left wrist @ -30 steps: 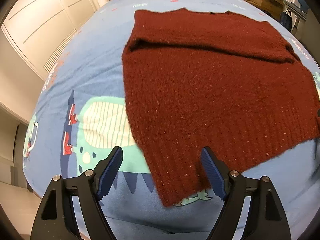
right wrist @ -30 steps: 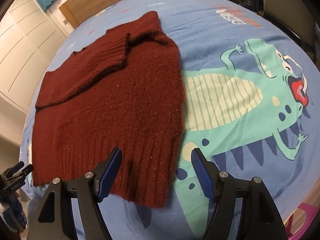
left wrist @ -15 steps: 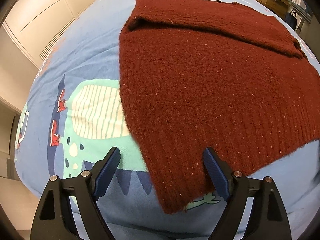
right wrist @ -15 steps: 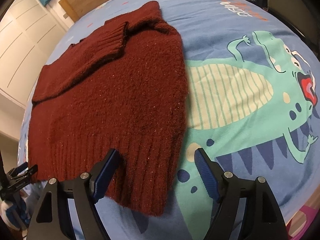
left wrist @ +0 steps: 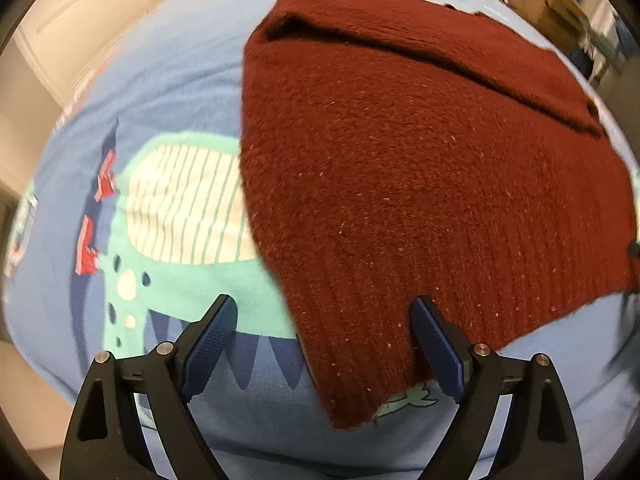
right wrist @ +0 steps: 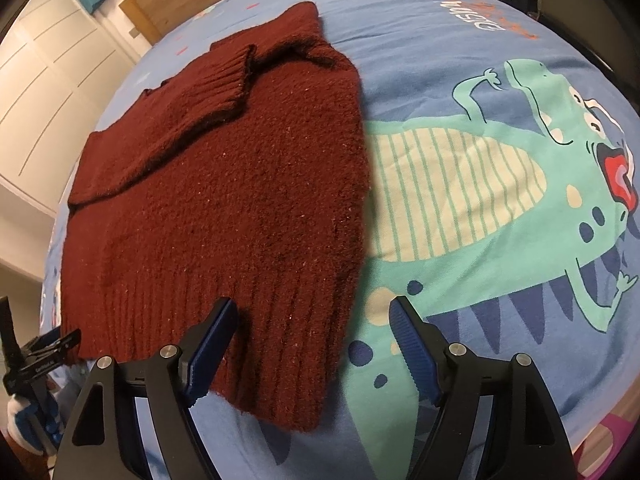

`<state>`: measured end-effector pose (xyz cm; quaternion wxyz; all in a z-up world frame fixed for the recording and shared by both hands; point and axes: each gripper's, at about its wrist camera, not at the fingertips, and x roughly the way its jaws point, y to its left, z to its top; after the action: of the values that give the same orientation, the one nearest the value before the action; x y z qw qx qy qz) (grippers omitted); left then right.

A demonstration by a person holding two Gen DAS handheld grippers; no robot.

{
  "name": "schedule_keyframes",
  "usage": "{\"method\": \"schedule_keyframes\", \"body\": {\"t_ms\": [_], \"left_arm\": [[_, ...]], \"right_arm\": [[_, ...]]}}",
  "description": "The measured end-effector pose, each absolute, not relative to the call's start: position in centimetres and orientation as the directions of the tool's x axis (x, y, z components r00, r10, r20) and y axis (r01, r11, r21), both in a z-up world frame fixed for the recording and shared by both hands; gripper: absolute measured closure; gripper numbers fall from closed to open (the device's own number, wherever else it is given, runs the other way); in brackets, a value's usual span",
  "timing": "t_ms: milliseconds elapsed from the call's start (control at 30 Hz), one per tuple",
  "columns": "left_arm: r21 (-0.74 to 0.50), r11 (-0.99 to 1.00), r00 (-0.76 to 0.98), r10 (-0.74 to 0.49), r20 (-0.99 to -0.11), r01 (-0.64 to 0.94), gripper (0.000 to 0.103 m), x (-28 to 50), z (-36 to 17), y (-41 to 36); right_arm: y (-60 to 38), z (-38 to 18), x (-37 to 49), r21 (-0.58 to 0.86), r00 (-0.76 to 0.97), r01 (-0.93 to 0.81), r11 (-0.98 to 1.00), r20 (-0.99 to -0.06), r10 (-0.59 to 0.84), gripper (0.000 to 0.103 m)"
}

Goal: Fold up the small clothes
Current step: 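Move both grippers to the ribbed sweater hem and grasp it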

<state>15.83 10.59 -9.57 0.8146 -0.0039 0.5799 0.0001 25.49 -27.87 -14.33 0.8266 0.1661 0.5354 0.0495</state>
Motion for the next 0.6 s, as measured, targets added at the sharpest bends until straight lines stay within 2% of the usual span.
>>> {"method": "schedule_keyframes", "body": {"t_ms": [333,600], "left_arm": [[-0.282,0.958,0.333,-0.252,-0.908,-0.044,0.018,16.1,-9.6,15.4],[-0.534,0.844,0.313,-0.498,-0.809,-0.038,0.018,15.8,-10.2,19.7]], "right_arm": [[-27.1,-14.6,25.5,0.364,0.411,0.059,0.929,-0.857,0.31,0.022],[-26.3,-14.7,25.6,0.472,0.403,0.015,0.881,-0.809,0.427,0.022]]}}
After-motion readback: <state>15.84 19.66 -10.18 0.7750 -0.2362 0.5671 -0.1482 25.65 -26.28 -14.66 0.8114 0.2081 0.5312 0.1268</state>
